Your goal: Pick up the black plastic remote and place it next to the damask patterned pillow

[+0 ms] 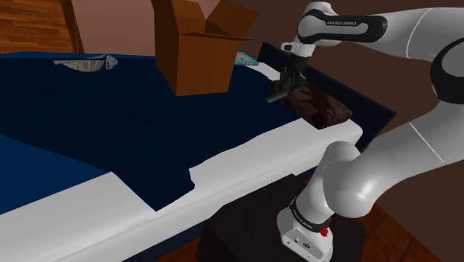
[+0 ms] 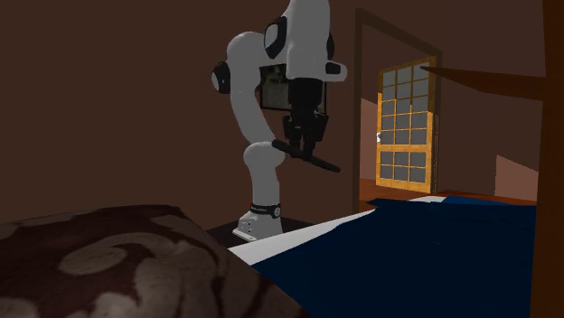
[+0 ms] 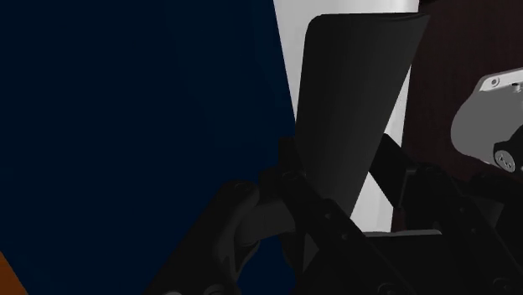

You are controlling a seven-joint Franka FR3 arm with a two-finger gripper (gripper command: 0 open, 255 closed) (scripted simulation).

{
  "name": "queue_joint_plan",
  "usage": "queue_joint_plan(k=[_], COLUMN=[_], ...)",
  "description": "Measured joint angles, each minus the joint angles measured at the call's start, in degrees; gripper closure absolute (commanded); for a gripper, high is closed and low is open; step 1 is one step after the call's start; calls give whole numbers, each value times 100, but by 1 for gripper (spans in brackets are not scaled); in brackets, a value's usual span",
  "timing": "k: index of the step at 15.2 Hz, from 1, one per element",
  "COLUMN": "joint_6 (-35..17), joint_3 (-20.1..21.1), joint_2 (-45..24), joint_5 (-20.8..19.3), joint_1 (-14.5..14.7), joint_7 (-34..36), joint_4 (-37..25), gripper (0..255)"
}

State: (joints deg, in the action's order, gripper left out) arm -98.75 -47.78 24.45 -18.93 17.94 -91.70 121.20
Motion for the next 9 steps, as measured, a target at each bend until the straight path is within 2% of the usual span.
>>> queue_joint_plan(k=[4, 6, 7, 9], joint_6=[-114, -113, -100, -3], joint_3=[-913, -1447, -1645, -1751], joint_2=[-1193, -2047, -2551, -3509], joint_5=[681, 1327, 1754, 2591], joint_1=[419, 534, 486, 74], joint_7=[-844, -1469, -1826, -2500], joint_4=[-944, -1486, -1749, -2275], gripper=[255, 255, 255, 255])
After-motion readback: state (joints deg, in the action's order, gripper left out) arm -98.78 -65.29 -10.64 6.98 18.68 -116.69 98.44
